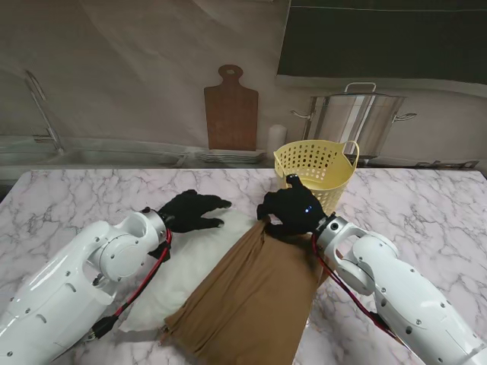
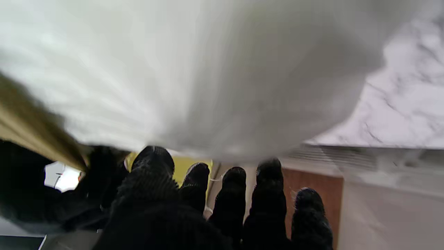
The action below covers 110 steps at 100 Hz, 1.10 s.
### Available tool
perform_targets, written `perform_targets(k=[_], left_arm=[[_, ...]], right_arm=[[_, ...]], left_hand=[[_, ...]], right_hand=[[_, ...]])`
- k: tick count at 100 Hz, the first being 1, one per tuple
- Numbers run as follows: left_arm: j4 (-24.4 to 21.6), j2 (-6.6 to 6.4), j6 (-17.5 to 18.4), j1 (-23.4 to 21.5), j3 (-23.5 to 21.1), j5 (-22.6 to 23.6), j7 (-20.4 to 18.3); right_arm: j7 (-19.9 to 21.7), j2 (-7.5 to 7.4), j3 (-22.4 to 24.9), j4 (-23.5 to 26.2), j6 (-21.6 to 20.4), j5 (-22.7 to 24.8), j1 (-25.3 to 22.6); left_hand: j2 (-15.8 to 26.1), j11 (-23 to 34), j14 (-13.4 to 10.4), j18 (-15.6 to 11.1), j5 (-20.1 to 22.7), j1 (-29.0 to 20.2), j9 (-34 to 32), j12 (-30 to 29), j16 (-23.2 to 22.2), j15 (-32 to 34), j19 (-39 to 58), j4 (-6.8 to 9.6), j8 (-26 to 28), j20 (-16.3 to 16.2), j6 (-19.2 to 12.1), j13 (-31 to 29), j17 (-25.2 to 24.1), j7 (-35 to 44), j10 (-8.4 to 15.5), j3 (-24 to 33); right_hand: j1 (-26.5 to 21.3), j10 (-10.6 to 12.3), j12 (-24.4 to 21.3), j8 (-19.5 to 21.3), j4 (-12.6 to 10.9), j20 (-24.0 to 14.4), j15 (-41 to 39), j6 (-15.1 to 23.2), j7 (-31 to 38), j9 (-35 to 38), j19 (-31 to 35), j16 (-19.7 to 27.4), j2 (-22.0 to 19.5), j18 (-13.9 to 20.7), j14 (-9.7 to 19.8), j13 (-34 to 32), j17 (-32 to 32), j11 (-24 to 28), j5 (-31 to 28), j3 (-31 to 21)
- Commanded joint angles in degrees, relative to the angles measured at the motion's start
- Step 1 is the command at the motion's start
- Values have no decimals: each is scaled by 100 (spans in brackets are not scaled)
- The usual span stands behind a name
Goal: Remove the pillowcase from the pillow and put it in the laundry basket
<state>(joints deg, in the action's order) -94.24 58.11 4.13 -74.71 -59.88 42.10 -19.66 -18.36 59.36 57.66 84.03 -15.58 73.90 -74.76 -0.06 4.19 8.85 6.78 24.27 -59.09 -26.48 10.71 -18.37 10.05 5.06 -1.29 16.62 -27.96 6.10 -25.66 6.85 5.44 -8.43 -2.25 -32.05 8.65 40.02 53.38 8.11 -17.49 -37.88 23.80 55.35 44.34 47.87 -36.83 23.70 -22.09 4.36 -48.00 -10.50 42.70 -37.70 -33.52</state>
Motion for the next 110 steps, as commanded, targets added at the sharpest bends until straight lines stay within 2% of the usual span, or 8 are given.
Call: perform_targets(k=[1,6,13,30,43,53,69,110], left_arm=[[182,92,93,-39,217,87,-104],[288,102,107,-8,393,-8,-51],[409,86,128,86,646,-127,-135],[663,-59,300,492,1360,18,-702],[844,-184,245,856,1937,234,-1160],[941,-218,87,960,2123,472,-1232],[785,-167,-100,625,1631,1188,-984],[135,-36,-83,-41,143,2066,-426]], right_arm=[[-39,-82,-16,7,10,22,-126],[-35,-93,44,31,5,62,-188],[-38,-101,79,18,0,81,-222],[-10,-113,120,-35,55,97,-281],[70,-140,192,-28,58,162,-389],[118,-162,273,-23,48,222,-477],[152,-164,314,-26,65,228,-507],[76,-100,-56,-165,140,38,-42]], left_hand=[[195,86,152,76,273,-23,-203,151,-132,59,3468,-20,203,-119,142,-89,36,218,-112,22],[138,179,170,85,526,13,-375,292,-182,99,3547,-21,406,-129,216,-152,57,411,-140,16],[13,178,192,84,503,176,-370,330,-192,91,3554,-33,452,-125,224,-123,34,409,-154,-51],[-448,-67,157,50,-15,780,77,291,-171,-19,3383,-19,394,-33,130,138,-118,26,-88,-46],[-898,-153,170,51,-565,1544,385,191,-124,-97,3171,-3,129,9,316,300,-181,-349,-95,28],[-986,-142,162,34,-655,1523,383,188,-128,-85,3168,6,70,-12,367,282,-152,-386,-109,93],[-771,-71,140,18,-566,708,225,216,-197,38,3361,19,-13,-122,371,108,-33,-308,-115,120],[-444,46,184,71,-280,249,38,259,-379,271,3842,8,-24,-248,311,-159,128,-149,-130,89]], right_hand=[[-71,51,-26,227,84,74,-3,-26,591,-88,51,21,-306,-3,97,-18,63,16,-73,161],[-77,52,-30,225,81,74,0,-25,593,-82,54,24,-305,-6,98,-17,62,16,-72,164],[-78,50,-35,223,79,75,0,-26,597,-92,55,27,-310,-4,99,-15,64,11,-75,171],[-92,40,-41,214,73,80,6,-34,600,-103,54,33,-305,-7,97,-3,71,10,-81,175],[-91,38,-47,208,69,83,12,-32,601,-102,53,39,-292,-12,88,3,72,10,-89,181],[-88,35,-53,204,67,86,17,-29,599,-98,52,44,-288,-18,81,-2,72,4,-96,183],[-98,28,-56,203,65,93,20,-29,599,-92,43,47,-284,-21,76,-3,82,2,-96,178],[-102,30,-58,202,66,101,21,-32,600,-100,45,50,-309,-21,81,-4,81,2,-95,186]])
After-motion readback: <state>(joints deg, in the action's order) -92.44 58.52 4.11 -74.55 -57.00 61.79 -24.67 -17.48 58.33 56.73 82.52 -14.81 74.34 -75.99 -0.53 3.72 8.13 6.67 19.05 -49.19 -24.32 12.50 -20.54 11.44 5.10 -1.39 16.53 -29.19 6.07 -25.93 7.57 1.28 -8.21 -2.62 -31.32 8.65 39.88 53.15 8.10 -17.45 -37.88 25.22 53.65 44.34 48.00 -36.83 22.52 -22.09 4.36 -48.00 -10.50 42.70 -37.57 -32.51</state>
